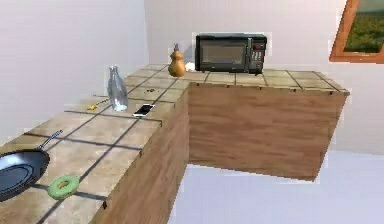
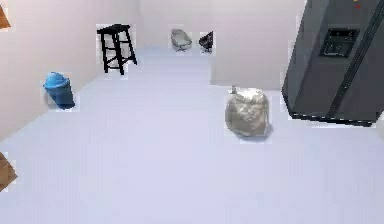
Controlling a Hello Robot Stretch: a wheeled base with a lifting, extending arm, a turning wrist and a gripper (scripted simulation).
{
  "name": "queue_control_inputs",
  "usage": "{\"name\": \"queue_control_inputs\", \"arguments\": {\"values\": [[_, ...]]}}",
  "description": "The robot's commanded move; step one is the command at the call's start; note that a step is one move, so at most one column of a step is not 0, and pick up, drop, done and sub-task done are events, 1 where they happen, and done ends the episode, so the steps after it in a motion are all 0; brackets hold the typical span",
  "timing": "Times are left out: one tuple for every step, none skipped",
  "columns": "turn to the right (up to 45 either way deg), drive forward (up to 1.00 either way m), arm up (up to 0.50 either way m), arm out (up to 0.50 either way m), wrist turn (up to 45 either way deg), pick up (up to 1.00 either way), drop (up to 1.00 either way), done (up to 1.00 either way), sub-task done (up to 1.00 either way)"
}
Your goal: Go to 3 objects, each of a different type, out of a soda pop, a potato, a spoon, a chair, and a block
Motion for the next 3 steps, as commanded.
{"name": "queue_control_inputs", "arguments": {"values": [[-45.0,0.0,0.0,0.0,0.0,0.0,0.0,0.0,0.0],[-24.0,0.0,0.0,0.0,0.0,0.0,0.0,0.0,0.0],[0.0,0.0,0.0,0.0,0.0,0.0,0.0,1.0,0.0]]}}
